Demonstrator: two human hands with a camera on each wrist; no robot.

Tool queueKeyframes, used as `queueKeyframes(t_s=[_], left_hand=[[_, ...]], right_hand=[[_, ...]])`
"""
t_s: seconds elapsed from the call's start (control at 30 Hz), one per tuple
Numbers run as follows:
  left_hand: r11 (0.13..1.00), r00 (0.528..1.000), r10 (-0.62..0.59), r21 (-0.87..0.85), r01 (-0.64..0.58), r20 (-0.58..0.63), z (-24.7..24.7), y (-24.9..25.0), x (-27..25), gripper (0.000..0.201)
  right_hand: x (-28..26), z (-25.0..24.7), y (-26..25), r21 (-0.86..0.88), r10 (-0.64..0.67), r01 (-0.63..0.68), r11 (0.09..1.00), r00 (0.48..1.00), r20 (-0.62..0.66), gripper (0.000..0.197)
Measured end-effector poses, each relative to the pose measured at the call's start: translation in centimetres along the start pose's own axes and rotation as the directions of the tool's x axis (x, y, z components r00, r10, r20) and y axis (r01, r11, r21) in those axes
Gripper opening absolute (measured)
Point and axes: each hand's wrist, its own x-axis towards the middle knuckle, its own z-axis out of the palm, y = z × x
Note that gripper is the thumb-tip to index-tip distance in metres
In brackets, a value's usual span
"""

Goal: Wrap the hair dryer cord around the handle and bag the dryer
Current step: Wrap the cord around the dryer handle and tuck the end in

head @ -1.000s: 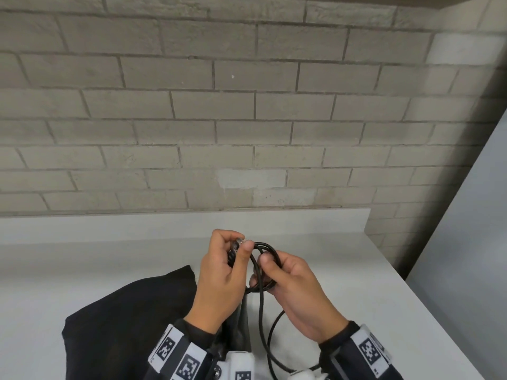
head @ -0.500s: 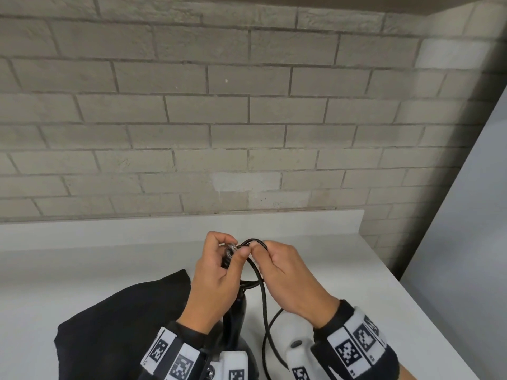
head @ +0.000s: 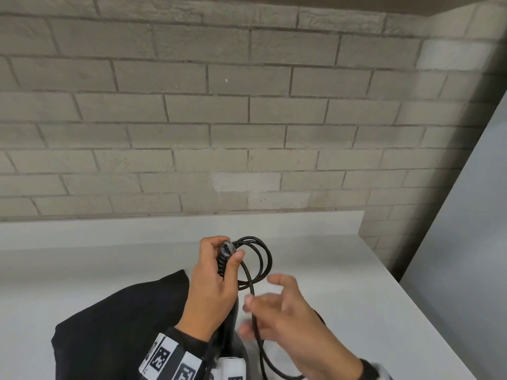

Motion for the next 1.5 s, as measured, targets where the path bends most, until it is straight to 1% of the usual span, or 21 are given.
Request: queueKeyframes(t_s=[0.03, 0.1, 0.13, 0.17, 0.2, 0.23, 0.27, 0.3, 0.37, 0.47, 0.57, 0.67, 0.8, 0.93, 1.0, 1.1, 1.17, 1.27, 1.33, 1.43, 1.5], left_hand=[[1.000, 1.000, -0.005, 0.018, 0.005, -0.004, -0.2, -0.1, 0.1, 0.021], [0.999, 1.000, -0.008, 0.047, 0.008, -0.001, -0.5, -0.5, 0.3, 0.021], [0.998, 1.000, -0.005, 0.062, 0.005, 0.009, -0.6, -0.5, 0.4, 0.021], [0.997, 1.000, -0.002, 0.074, 0.000, 0.025, -0.8, -0.5, 0.4, 0.021], [0.996, 0.999, 0.001, 0.084, -0.004, 0.042, -0.8, -0.5, 0.4, 0.021], [0.996, 0.998, 0.007, 0.094, -0.012, 0.059, -0.9, -0.4, 0.4, 0.021], [0.994, 0.997, 0.019, 0.105, -0.026, 0.074, -1.0, -0.4, 0.5, 0.021], [0.992, 0.995, 0.034, 0.116, -0.045, 0.092, -1.1, -0.5, 0.5, 0.021], [0.990, 0.989, 0.058, 0.120, -0.074, 0.135, -1.2, -0.5, 0.5, 0.021], [0.991, 0.975, 0.084, 0.085, -0.103, 0.205, -1.2, -0.5, 0.2, 0.023], [0.993, 0.961, 0.104, 0.028, -0.115, 0.256, -1.1, 0.0, -0.2, 0.029], [0.991, 0.957, 0.121, 0.022, -0.131, 0.262, -0.9, 0.4, -0.4, 0.040], [0.974, 0.951, 0.196, 0.061, -0.217, 0.240, -0.6, 0.8, -0.7, 0.033], [0.969, 0.952, 0.211, 0.085, -0.234, 0.222, -0.4, 1.1, -1.4, 0.027], [0.968, 0.953, 0.212, 0.085, -0.235, 0.215, -0.3, 1.1, -1.6, 0.026], [0.968, 0.955, 0.219, 0.079, -0.238, 0.200, -0.1, 1.3, -1.8, 0.027], [0.969, 0.957, 0.225, 0.059, -0.239, 0.183, -0.1, 1.4, -1.9, 0.028], [0.973, 0.963, 0.222, 0.025, -0.228, 0.154, -0.1, 1.2, -2.0, 0.025], [0.977, 0.972, 0.203, 0.037, -0.208, 0.115, -0.2, 1.0, -2.0, 0.020], [0.985, 0.983, 0.171, 0.029, -0.173, 0.067, 0.0, 1.0, -2.1, 0.027], [0.988, 0.988, 0.150, 0.024, -0.150, 0.023, 0.1, 1.3, -2.1, 0.031]], right_hand=[[-0.5, -0.4, 0.2, -0.042, 0.025, -0.024, 0.999, 0.999, 0.026, 0.046], [-1.4, -1.2, 0.1, -0.274, -0.001, 0.006, 0.962, 1.000, 0.018, 0.041], [-1.6, -1.7, -0.1, -0.435, -0.079, 0.066, 0.898, 0.997, -0.010, 0.032], [-1.6, -2.3, -0.4, -0.605, -0.209, 0.150, 0.782, 0.978, -0.028, 0.022], [-1.7, -2.8, -1.1, -0.760, -0.369, 0.235, 0.606, 0.929, -0.007, 0.012], [-1.8, -3.1, -1.8, -0.861, -0.510, 0.299, 0.411, 0.859, 0.055, 0.004], [-1.8, -3.4, -2.8, -0.900, -0.596, 0.352, 0.258, 0.791, 0.138, 0.003], [-1.7, -3.7, -3.8, -0.901, -0.643, 0.399, 0.171, 0.738, 0.205, 0.007], [-1.1, -4.4, -5.5, -0.867, -0.688, 0.483, 0.121, 0.671, 0.278, 0.013], [0.1, -4.5, -7.8, -0.798, -0.754, 0.581, 0.160, 0.593, 0.281, 0.014], [1.2, -3.8, -8.6, -0.720, -0.774, 0.630, 0.290, 0.597, 0.211, 0.011], [2.3, -3.0, -8.3, -0.631, -0.734, 0.634, 0.447, 0.663, 0.147, 0.007], [3.7, -2.4, -7.1, -0.476, -0.654, 0.591, 0.652, 0.755, 0.042, 0.008], [4.2, -2.4, -5.2, -0.338, -0.541, 0.497, 0.799, 0.839, -0.047, 0.006], [4.0, -2.5, -4.5, -0.302, -0.534, 0.491, 0.817, 0.842, -0.075, 0.005], [3.4, -2.9, -4.1, -0.308, -0.562, 0.518, 0.798, 0.825, -0.069, 0.011], [2.8, -3.2, -3.8, -0.322, -0.541, 0.516, 0.793, 0.841, 0.015, 0.027], [2.1, -3.7, -3.0, -0.388, -0.418, 0.451, 0.804, 0.892, 0.171, 0.040], [1.8, -3.9, -2.7, -0.408, -0.383, 0.437, 0.802, 0.899, 0.211, 0.033], [1.6, -3.5, -2.5, -0.408, -0.410, 0.449, 0.795, 0.893, 0.185, 0.009], [1.6, -3.1, -2.4, -0.419, -0.431, 0.457, 0.785, 0.888, 0.161, 0.010]])
